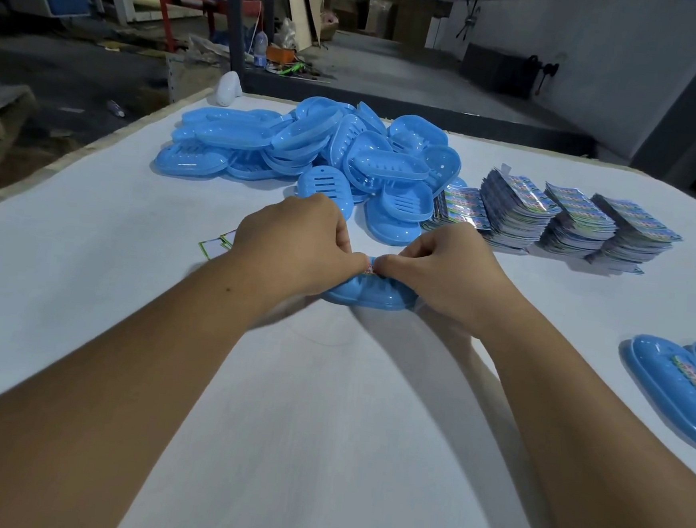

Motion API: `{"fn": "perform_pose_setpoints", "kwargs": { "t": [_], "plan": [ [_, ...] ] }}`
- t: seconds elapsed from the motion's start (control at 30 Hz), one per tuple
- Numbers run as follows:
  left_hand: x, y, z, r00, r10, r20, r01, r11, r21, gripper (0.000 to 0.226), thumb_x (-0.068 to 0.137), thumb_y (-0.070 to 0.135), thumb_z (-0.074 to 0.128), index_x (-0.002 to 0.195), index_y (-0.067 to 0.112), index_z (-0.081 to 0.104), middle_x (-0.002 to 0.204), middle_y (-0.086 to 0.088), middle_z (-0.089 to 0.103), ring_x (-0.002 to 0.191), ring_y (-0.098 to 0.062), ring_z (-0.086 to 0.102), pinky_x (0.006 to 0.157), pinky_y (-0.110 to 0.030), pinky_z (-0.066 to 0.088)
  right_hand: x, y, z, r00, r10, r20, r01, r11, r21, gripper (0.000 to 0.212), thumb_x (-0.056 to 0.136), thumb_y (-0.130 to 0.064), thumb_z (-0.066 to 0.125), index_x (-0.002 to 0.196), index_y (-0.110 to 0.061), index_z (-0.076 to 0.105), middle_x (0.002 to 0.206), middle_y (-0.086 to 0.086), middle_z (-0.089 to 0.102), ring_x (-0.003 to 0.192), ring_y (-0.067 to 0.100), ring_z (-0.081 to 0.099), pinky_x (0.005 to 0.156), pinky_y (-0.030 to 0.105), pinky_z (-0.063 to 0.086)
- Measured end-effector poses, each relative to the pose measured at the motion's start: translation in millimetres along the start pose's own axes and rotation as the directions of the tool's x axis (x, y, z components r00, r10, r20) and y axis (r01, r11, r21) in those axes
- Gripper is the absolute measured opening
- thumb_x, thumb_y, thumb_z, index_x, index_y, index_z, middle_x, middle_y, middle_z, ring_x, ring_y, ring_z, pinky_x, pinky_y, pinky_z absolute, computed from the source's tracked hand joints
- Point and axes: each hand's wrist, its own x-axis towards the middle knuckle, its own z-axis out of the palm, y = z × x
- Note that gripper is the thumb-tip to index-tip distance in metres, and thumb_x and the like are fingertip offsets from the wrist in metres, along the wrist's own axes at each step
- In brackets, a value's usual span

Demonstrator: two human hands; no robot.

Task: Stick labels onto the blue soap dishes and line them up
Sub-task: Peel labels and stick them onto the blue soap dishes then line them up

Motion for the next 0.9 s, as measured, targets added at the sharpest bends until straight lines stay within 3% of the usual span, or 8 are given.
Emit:
{"fn": "perform_pose_setpoints", "kwargs": {
  "t": [0.13, 0.3, 0.57, 0.73, 0.77, 0.83, 0.9],
  "plan": [
    [-2, 1, -2, 0.997, 0.053, -0.056, -0.048, 0.994, 0.097, 0.042, 0.07, 0.073, 0.069, 0.066, 0.032, 0.064, 0.079, 0.013, 0.063, 0.078, -0.014, 0.06, 0.057, -0.027, 0.034, 0, 0, 1, 1.0, -0.01, -0.016, 0.009, 0.999, -0.039, 0.026, 0.068, -0.047, 0.082, 0.058, -0.026, 0.072, 0.059, 0.002, 0.067, 0.047, 0.006, 0.048, 0.051, 0.027, 0.042],
    [-3, 2, -4, 0.99, 0.101, -0.097, -0.082, 0.981, 0.178, 0.048, 0.071, 0.077, 0.066, 0.064, 0.03, 0.061, 0.083, 0.009, 0.063, 0.08, -0.018, 0.06, 0.06, -0.029, 0.037, 1, 3, -1, 1.0, 0.017, -0.002, -0.017, 1.0, 0.026, 0.038, 0.066, -0.048, 0.086, 0.055, -0.018, 0.066, 0.05, -0.01, 0.061, 0.045, 0.001, 0.049, 0.052, 0.027, 0.043],
    [2, -8, -11, 0.996, 0.035, -0.081, -0.024, 0.992, 0.126, 0.032, 0.08, 0.056, 0.07, 0.068, 0.027, 0.063, 0.08, 0.009, 0.063, 0.077, -0.018, 0.058, 0.054, -0.027, 0.03, 5, 9, -3, 0.999, -0.018, 0.038, 0.011, 0.984, 0.175, 0.023, 0.081, -0.033, 0.083, 0.07, -0.016, 0.071, 0.051, -0.014, 0.058, 0.045, -0.002, 0.047, 0.045, 0.013, 0.036],
    [7, -12, -12, 0.994, -0.016, -0.111, 0.025, 0.997, 0.075, 0.029, 0.086, 0.051, 0.066, 0.073, 0.025, 0.061, 0.077, 0.007, 0.063, 0.077, -0.019, 0.06, 0.057, -0.029, 0.035, 3, 6, -1, 0.984, -0.176, -0.007, 0.176, 0.978, 0.109, 0.009, 0.089, -0.031, 0.074, 0.086, -0.023, 0.074, 0.076, -0.013, 0.066, 0.064, -0.002, 0.053, 0.066, 0.02, 0.043],
    [8, -13, -12, 0.993, -0.021, -0.114, 0.03, 0.997, 0.07, 0.029, 0.087, 0.052, 0.066, 0.073, 0.026, 0.061, 0.077, 0.007, 0.063, 0.077, -0.019, 0.059, 0.057, -0.029, 0.035, 0, 5, 0, 0.979, -0.198, 0.038, 0.194, 0.976, 0.1, 0.012, 0.088, -0.036, 0.076, 0.095, -0.027, 0.074, 0.088, -0.013, 0.068, 0.074, -0.003, 0.058, 0.071, 0.02, 0.045],
    [8, -13, -12, 0.991, -0.027, -0.128, 0.035, 0.998, 0.06, 0.03, 0.087, 0.053, 0.065, 0.074, 0.026, 0.061, 0.078, 0.008, 0.063, 0.076, -0.018, 0.059, 0.056, -0.029, 0.034, -6, 3, 3, 0.96, -0.219, 0.174, 0.21, 0.975, 0.067, 0.044, 0.078, -0.049, 0.081, 0.118, -0.035, 0.068, 0.111, -0.016, 0.067, 0.101, -0.001, 0.06, 0.084, 0.02, 0.047],
    [9, -13, -10, 0.99, -0.024, -0.141, 0.031, 0.998, 0.052, 0.032, 0.087, 0.054, 0.065, 0.073, 0.025, 0.063, 0.077, 0.007, 0.064, 0.071, -0.014, 0.057, 0.053, -0.027, 0.032, -11, 1, 5, 0.939, -0.232, 0.254, 0.243, 0.97, -0.01, 0.075, 0.065, -0.059, 0.085, 0.132, -0.037, 0.06, 0.12, -0.02, 0.063, 0.111, -0.002, 0.058, 0.092, 0.018, 0.046]
  ]
}}
